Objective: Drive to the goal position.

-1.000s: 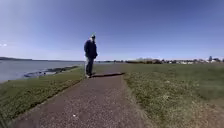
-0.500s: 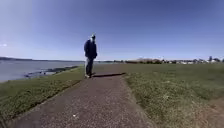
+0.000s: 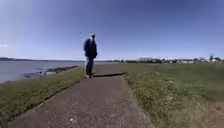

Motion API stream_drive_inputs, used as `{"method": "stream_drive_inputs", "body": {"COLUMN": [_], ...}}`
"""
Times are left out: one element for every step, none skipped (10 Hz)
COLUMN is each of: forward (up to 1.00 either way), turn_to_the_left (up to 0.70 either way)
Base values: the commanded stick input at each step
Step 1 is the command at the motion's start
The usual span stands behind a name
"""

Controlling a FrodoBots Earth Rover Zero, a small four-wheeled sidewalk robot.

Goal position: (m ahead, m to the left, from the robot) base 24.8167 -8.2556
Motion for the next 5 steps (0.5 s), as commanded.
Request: {"method": "stream_drive_inputs", "body": {"forward": [0.7, 0.7, 0.7, 0.7, 0.7], "turn_to_the_left": [0.0, 0.0, 0.0, 0.0, 0.0]}}
